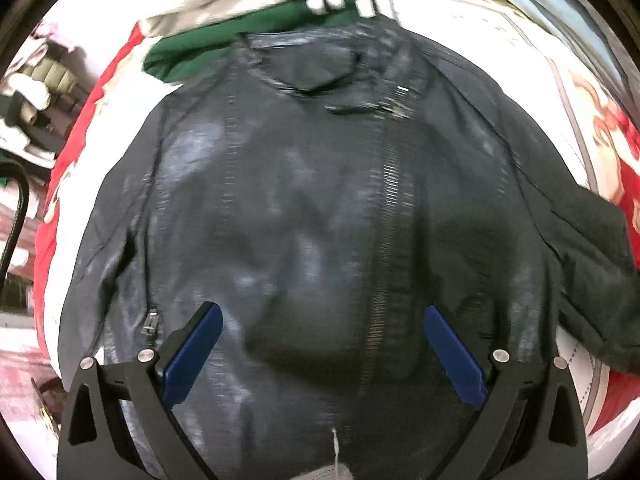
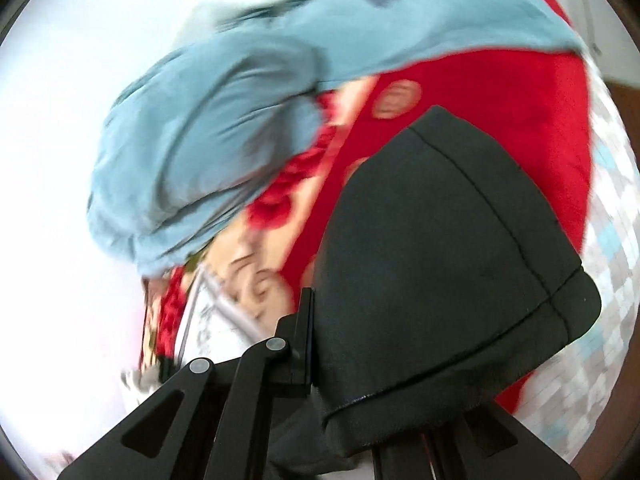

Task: Fold large clothes

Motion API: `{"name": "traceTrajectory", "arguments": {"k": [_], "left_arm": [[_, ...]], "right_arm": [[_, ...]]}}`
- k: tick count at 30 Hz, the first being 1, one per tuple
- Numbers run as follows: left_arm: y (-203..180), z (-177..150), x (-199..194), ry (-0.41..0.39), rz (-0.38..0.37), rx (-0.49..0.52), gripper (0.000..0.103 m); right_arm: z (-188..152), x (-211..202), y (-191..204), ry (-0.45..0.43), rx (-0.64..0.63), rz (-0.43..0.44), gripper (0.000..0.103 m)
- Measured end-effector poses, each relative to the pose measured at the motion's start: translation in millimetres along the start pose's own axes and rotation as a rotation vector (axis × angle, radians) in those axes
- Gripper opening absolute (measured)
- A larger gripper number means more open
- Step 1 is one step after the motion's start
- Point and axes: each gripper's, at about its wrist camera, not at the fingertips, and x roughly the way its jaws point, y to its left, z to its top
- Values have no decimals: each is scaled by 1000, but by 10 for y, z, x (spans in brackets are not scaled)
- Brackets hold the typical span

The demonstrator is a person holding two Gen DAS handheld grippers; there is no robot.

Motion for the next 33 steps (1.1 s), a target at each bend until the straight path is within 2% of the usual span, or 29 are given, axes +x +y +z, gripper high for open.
{"name": "traceTrajectory", "arguments": {"k": [2,5,9,12,15,18,19,21,22,23,24,25,27,29,31,33], "left_arm": [[175,12,-3,3,8,-30,103],[569,38,23,13,27,-92,103],[1105,-28,58,30,61,-181,103],[1601,-105,148,46,94,-254,103],[2098,-265,260,59,134,-325,103],[2494,-464,351,70,175,-379,103],[2629,-528,382,76,183,-398,103],[2800,-696,378,91,191,-432,103],[2916,-781,376,97,191,-448,103],[3025,-859,368,102,191,-462,103],[3152,-948,358,109,189,-478,103],[3270,-1046,335,117,186,-497,103],[3509,-1245,302,135,177,-543,103],[3741,-1466,319,170,142,-609,103],[3978,-1696,411,218,70,-718,103],[4208,-1917,545,258,-21,-842,103]], "right_arm": [[-148,-24,353,18,-70,20,5],[-577,64,1058,78,-227,46,5],[-1393,341,1813,195,-421,67,5],[-2275,648,2315,311,-567,80,5],[-3160,915,2649,400,-724,71,5],[-4160,1155,2848,475,-953,32,5],[-4531,1252,2867,526,-1049,6,5],[-5179,1424,2806,635,-1208,-77,14],[-5386,1497,2754,693,-1256,-94,37],[-5563,1532,2700,765,-1285,-82,68],[-5680,1465,2697,798,-1299,-47,71],[-5650,1372,2712,847,-1249,31,73],[-5477,1227,2723,983,-1077,167,73],[-5208,1062,2696,1029,-920,248,73],[-4989,927,2610,1016,-844,247,74],[-4822,875,2450,1016,-798,184,74]]}}
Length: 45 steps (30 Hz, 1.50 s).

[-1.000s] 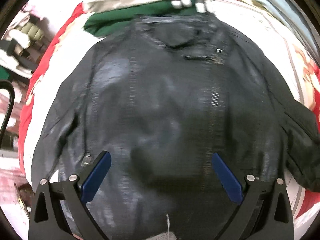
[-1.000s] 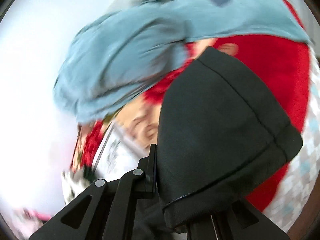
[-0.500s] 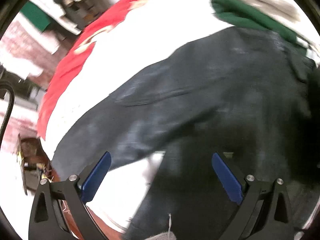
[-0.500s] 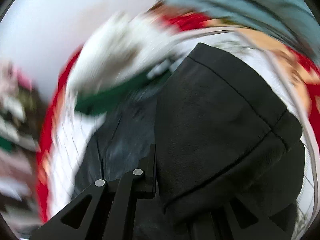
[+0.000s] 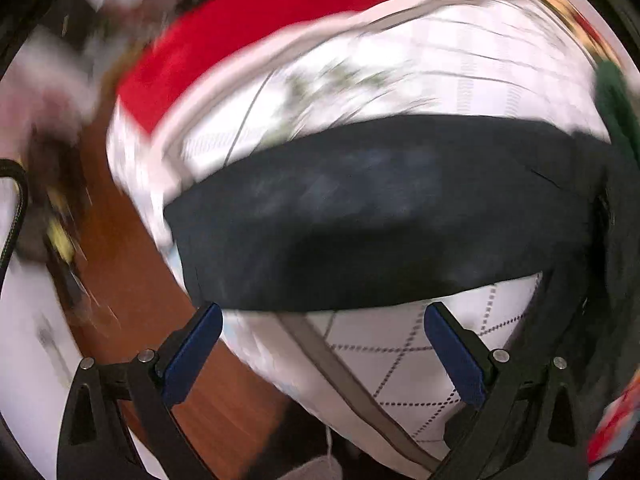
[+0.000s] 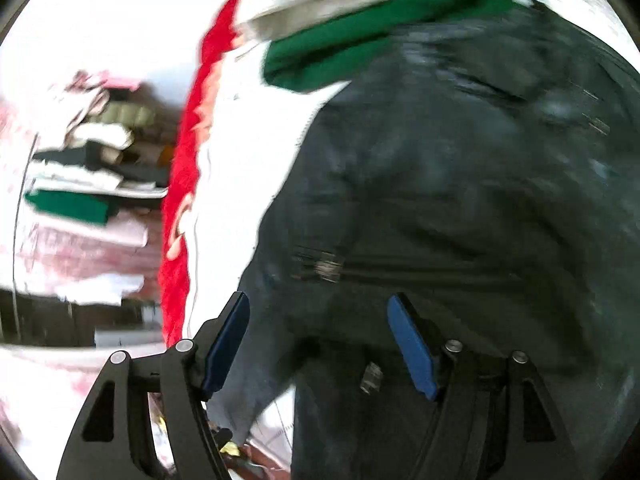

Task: Fold large clothes

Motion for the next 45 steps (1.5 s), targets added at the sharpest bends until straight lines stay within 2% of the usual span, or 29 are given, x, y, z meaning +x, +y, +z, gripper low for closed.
{"name": "traceTrajectory", "arguments": {"k": [2,4,6,9,11,12,14,15,16,17,18,19,22,24,26,31,33,34,35,36,38,40,43,44,45], "left_arm": [[298,48,207,64,-116,-147,102],[512,80,396,107,-202,-277,102],[686,95,618,149,-301,-414,102],[858,113,893,194,-392,-562,102],[1007,135,1016,187,-452,-667,102],[1054,154,1024,169,-454,-697,101],[1131,217,964,108,-436,-733,89],[1146,275,893,70,-417,-733,73],[1170,317,834,42,-395,-723,66],[1178,375,756,6,-369,-711,45],[1182,452,624,-48,-326,-690,19],[1167,510,522,-87,-298,-668,15],[1174,695,162,-232,-294,-577,12],[1135,775,-13,-307,-334,-523,11],[1135,814,-22,-350,-382,-494,11],[1215,781,507,-275,-533,-535,15],[1315,775,804,-217,-593,-584,28],[1362,747,931,-197,-649,-617,29],[1384,648,947,-200,-700,-648,32],[1430,624,1017,-208,-762,-692,40],[1456,663,1056,-216,-802,-729,48],[1371,712,1016,-223,-755,-706,50],[1158,868,830,-259,-615,-619,47],[1091,915,762,-278,-565,-587,39],[1048,958,743,-296,-533,-564,8]], "right_arm": [[-18,-34,-140,13,40,-42,74],[55,16,-254,38,77,-80,74],[72,43,-290,56,112,-79,74],[39,153,-379,83,149,-48,74],[59,235,-399,97,173,-27,74],[27,283,-368,105,175,-18,74],[27,355,-300,112,167,-18,74],[-4,391,-255,116,159,-7,74],[-27,424,-203,120,151,-4,74],[18,454,-129,121,141,-8,74],[0,465,-82,123,123,-10,74],[-1,448,-55,126,106,-15,74],[28,491,24,133,83,-27,74],[54,488,42,136,86,-34,74],[72,494,38,136,92,-37,74],[101,496,-56,127,121,-63,74],[103,489,-115,128,134,-67,74],[102,487,-138,130,137,-73,74],[100,487,-157,133,137,-77,74],[98,492,-169,136,136,-80,74],[95,511,-185,147,132,-92,74],[97,531,-189,156,133,-98,74],[115,527,-143,141,132,-99,74],[122,524,-129,134,131,-99,74],[141,510,-94,120,128,-99,74]]}}
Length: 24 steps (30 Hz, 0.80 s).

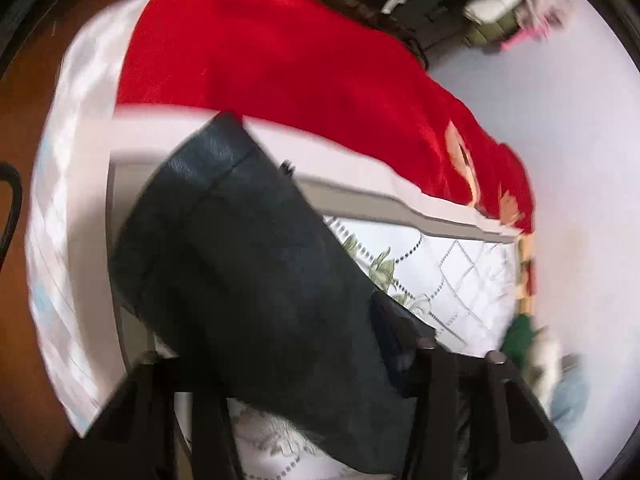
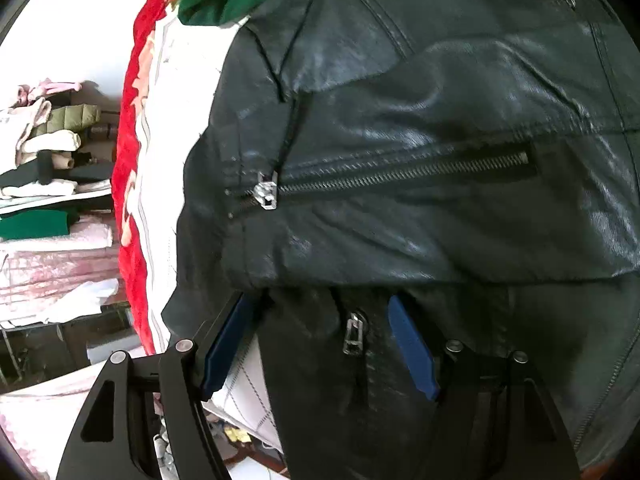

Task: Fold large clothes

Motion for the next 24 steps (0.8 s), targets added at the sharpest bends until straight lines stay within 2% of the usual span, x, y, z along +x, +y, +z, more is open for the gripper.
{"name": "traceTrajectory", "arguments": {"k": [1,4,8,9,11,13,16,20,24], "left_arm": [[-75,46,-5,-14,25,37,6],[-210,205,-53,-71,30,60,6],[-431,382,-147,-97,-22,105,5],[-517,396,-178,-104,-21,136,5],[-681,406,-166,-108,-34,173,5],[-855,377,-246,-126,-35,238,5],[-1188,283,-387,-165,-37,360,4],[-1681,33,-556,-181,-33,523,4],[-2364,-534,-654,-182,-72,729,4]], "right_arm": [[13,-19,40,-15,-5,3,74],[67,-33,164,-47,-25,1,74],[216,97,333,-99,-22,5,73],[261,218,366,-90,-26,-3,73],[312,452,408,-39,-39,-96,71],[318,471,483,-32,-81,-135,70],[282,292,473,-30,-103,-117,70],[214,-97,190,-75,-71,-142,71],[206,-534,-366,-128,26,-154,71]]}}
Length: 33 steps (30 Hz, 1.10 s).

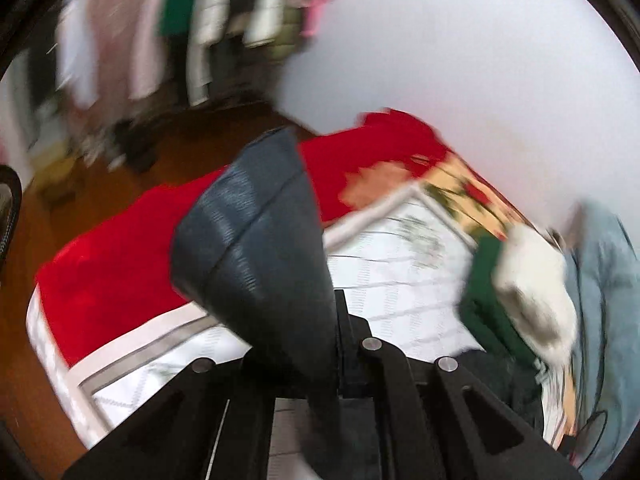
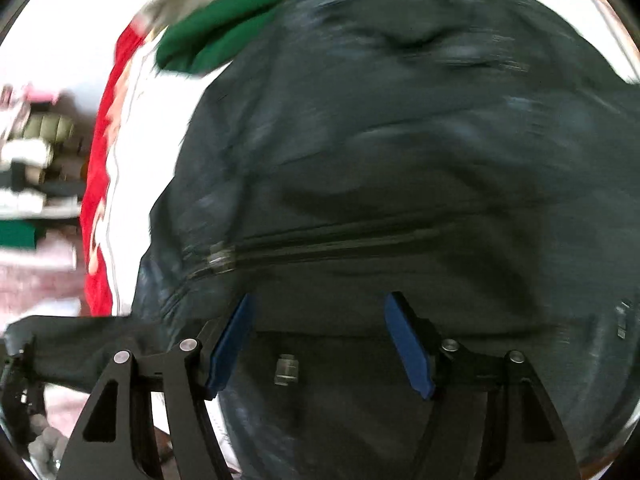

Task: Fold large clothes

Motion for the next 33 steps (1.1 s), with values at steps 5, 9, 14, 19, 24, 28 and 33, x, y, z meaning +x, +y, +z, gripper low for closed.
{"name": "traceTrajectory", "arguments": {"k": [5,9,14,19,24,28,33], "left_arm": [[-1373,-350,5,44,-167,201,4],[-2663,-1090,77,177,-341,359,4],[-3757,-2052,272,355,-454,539,5],[-4117,-2828,667,532,-396,649,7],[-3959,-2874,814,546,-363,602,85],[-3750,-2740,751,533,-334,567,103],[-3309,-2340,589,486,-222,478,103]], "right_arm": [[102,-402,-876,-34,139,2,71],[165,-742,-1493,-61,177,-24,71],[240,-1130,-2293,-77,209,-69,71],[245,-1301,-2835,-72,237,-89,71],[241,-1291,-3114,-51,265,-72,71],[299,-1291,-3134,-28,256,-42,71],[526,-1365,-2945,-15,217,56,71]]}}
